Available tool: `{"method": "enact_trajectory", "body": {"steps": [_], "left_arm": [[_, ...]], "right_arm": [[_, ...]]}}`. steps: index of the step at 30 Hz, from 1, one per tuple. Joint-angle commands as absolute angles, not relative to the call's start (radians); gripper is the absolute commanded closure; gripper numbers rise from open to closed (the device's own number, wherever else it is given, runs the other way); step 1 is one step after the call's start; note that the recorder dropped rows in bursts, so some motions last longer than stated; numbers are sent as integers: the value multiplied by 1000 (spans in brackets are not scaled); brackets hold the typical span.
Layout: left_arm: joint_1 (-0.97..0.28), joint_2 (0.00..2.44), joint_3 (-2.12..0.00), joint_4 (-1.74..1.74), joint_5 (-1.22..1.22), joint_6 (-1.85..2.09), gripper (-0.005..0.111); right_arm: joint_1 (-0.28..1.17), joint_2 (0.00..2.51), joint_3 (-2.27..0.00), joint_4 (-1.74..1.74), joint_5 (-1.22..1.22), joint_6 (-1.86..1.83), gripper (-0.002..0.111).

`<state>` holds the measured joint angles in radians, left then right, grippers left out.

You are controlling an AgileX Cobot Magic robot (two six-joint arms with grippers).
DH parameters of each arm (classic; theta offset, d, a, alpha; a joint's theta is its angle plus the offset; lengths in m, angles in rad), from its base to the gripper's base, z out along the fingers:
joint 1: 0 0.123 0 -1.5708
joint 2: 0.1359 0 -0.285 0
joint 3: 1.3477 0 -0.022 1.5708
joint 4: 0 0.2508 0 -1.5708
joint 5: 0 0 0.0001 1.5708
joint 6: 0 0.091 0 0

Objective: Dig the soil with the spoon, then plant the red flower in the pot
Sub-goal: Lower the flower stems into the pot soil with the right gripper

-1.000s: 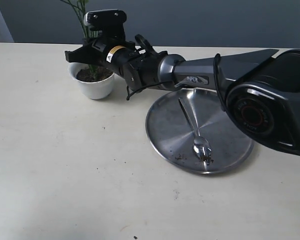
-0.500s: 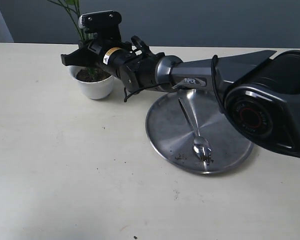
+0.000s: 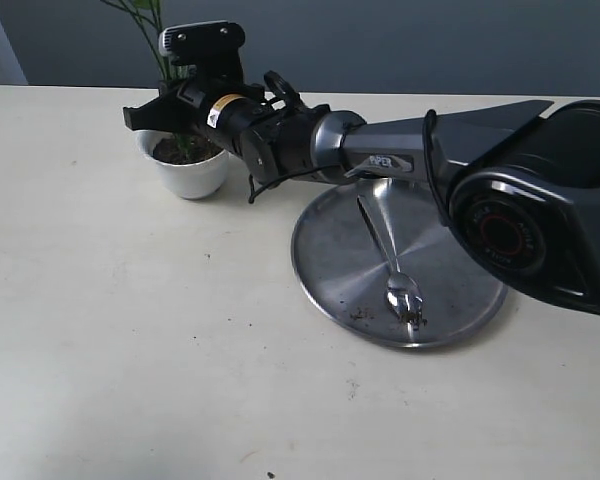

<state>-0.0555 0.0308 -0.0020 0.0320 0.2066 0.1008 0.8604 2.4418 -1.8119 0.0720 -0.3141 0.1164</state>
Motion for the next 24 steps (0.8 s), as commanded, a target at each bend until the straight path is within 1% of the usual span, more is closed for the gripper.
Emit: {"method": "enact_trajectory", "body": {"steps": [1, 18, 24], "left_arm": [[-53, 23, 0, 31, 200, 98, 106], [-53, 23, 0, 31, 200, 98, 106], [-53, 23, 0, 31, 203, 98, 106]], "right_arm": [[860, 2469, -1800, 81, -222, 124, 109], [854, 2469, -1798, 87, -182, 124, 109], [854, 2469, -1722, 136, -224, 124, 109]]}}
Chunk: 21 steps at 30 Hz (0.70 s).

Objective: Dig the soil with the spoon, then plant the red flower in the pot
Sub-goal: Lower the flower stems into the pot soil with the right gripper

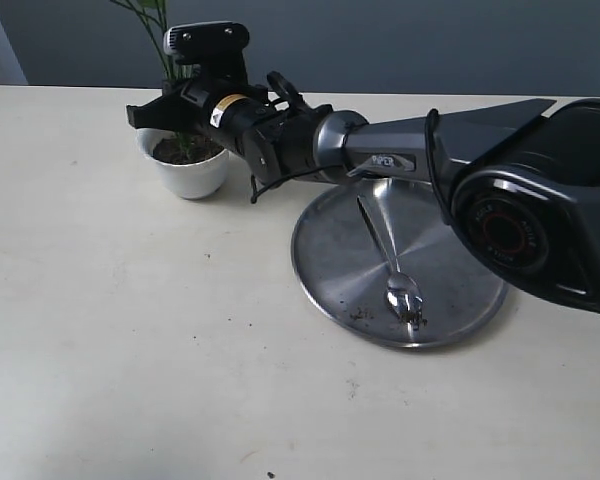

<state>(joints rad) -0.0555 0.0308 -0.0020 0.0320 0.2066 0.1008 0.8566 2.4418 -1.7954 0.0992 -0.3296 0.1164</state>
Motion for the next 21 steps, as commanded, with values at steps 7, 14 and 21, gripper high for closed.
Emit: {"method": "enact_trajectory", "body": {"steps": [7, 14, 21], "left_arm": [[-53, 23, 0, 31, 203, 98, 106], [-53, 23, 0, 31, 203, 98, 106], [-53, 23, 0, 31, 203, 98, 106]], "right_arm": [[874, 2454, -1661, 115, -272, 122, 109], [889, 2454, -1661, 115, -235, 122, 109], [889, 2454, -1661, 132, -211, 126, 109]]}}
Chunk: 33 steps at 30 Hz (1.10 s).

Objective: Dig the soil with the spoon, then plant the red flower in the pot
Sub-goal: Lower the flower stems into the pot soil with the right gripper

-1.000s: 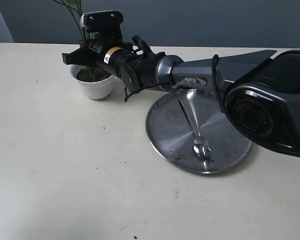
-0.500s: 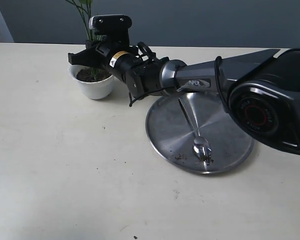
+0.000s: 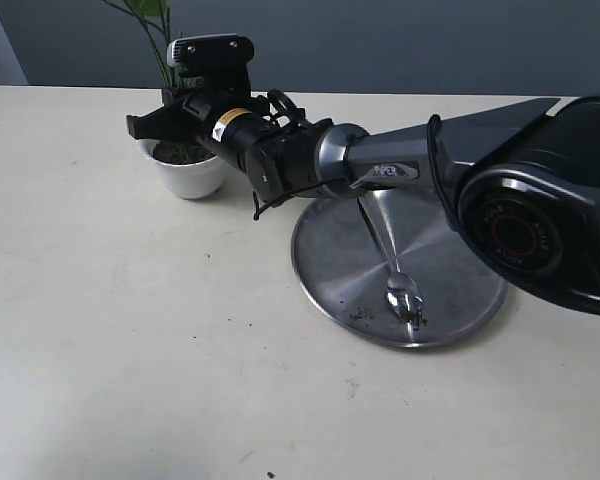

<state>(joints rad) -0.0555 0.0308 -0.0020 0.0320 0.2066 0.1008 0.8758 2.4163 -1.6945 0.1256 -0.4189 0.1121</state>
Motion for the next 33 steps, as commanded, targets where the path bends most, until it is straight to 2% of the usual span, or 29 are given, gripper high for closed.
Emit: {"method": "enact_trajectory", "body": {"steps": [1, 33], "left_arm": [[-53, 23, 0, 31, 203, 98, 106], [-53, 23, 0, 31, 201, 98, 106]], "right_arm": [[889, 2454, -1661, 137, -213, 126, 109], [879, 2440, -1575, 156, -294, 123, 109]]}}
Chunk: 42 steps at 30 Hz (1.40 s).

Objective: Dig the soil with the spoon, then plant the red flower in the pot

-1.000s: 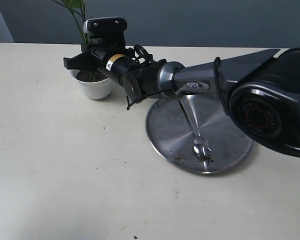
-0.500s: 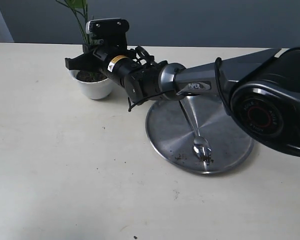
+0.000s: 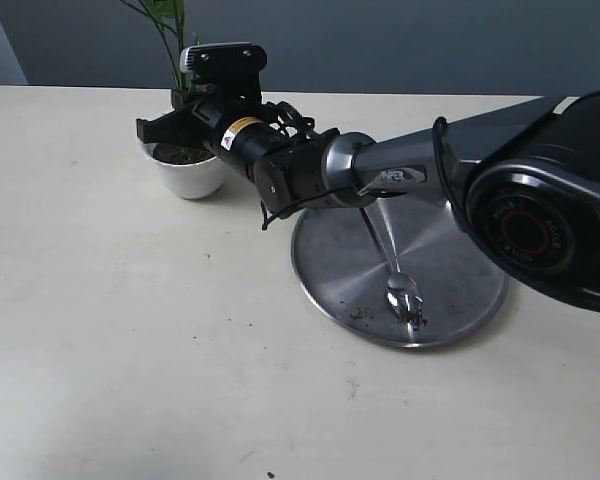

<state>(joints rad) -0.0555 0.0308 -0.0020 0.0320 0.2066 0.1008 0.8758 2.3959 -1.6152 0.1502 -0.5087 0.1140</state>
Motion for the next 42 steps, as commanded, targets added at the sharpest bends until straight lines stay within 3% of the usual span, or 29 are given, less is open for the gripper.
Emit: {"method": "enact_trajectory", "body": {"steps": [1, 26, 33, 42], "left_arm": [[-53, 23, 0, 31, 201, 98, 106], [-53, 23, 0, 31, 201, 98, 106], [-53, 23, 0, 31, 203, 98, 106], [-53, 23, 0, 31, 201, 98, 106]], "right_arm": [[879, 2442, -1575, 156, -294, 123, 109], [879, 2450, -1581, 163, -218, 125, 108], [879, 2443, -1581, 165, -212, 129, 73], [879, 2437, -1620, 167, -201, 129, 70]]}}
